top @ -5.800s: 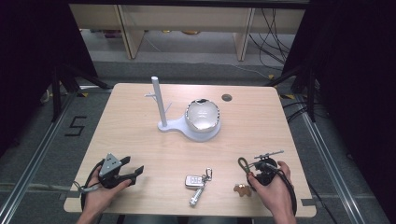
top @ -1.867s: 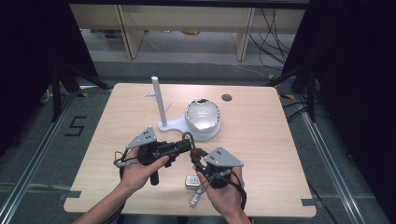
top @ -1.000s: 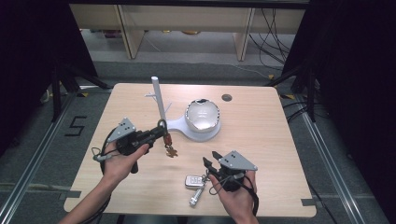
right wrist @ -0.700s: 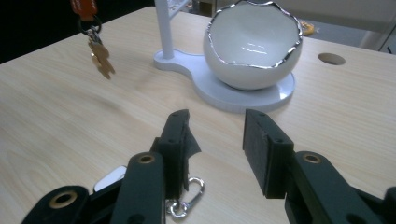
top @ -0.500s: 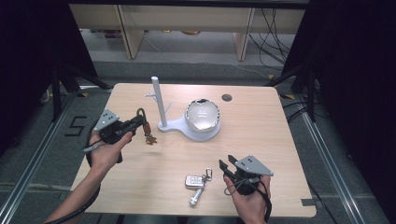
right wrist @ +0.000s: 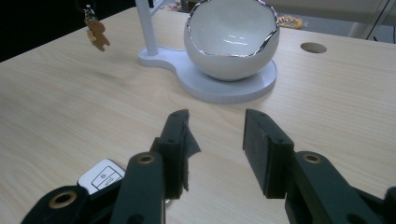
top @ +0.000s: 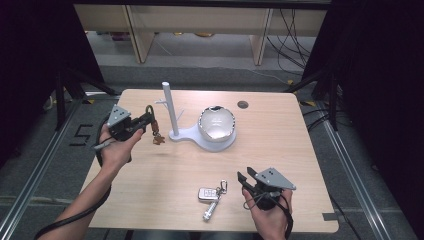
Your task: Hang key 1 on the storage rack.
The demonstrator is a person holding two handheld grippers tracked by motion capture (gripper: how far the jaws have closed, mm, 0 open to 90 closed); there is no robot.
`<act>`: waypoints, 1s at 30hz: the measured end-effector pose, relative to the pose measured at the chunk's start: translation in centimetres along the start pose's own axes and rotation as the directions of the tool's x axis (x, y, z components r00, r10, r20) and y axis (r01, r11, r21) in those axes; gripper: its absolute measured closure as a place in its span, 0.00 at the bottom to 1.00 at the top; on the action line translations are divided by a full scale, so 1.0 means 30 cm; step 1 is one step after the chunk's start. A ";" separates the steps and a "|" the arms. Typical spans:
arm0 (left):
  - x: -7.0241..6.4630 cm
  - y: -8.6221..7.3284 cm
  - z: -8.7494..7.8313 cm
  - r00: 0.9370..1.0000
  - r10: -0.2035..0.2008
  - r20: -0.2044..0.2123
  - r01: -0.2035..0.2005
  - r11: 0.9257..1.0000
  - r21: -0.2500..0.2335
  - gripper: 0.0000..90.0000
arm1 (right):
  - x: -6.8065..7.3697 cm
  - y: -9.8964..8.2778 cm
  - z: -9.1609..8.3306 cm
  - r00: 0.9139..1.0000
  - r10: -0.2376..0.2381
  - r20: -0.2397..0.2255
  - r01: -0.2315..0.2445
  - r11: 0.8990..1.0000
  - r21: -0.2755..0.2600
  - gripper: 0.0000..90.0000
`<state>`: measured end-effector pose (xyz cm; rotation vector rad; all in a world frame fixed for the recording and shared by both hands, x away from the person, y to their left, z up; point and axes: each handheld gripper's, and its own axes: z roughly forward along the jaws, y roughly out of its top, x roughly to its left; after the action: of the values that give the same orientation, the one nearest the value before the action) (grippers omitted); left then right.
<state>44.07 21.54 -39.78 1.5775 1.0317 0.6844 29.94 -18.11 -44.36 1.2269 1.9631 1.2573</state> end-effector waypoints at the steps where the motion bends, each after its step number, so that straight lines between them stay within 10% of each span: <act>1: -0.001 0.004 0.008 1.000 -0.001 -0.002 0.001 1.000 -0.001 0.92 | -0.001 -0.001 0.002 1.000 0.001 -0.007 -0.001 1.000 -0.010 0.68; 30: -0.068 0.028 0.099 0.994 0.086 -0.074 -0.085 0.996 0.013 0.92 | -0.010 -0.010 0.007 1.000 0.010 -0.011 -0.009 1.000 0.015 0.68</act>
<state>45.88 18.33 -39.55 1.6224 1.0272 0.8031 30.10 -18.33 -44.74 1.2402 1.9800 1.2591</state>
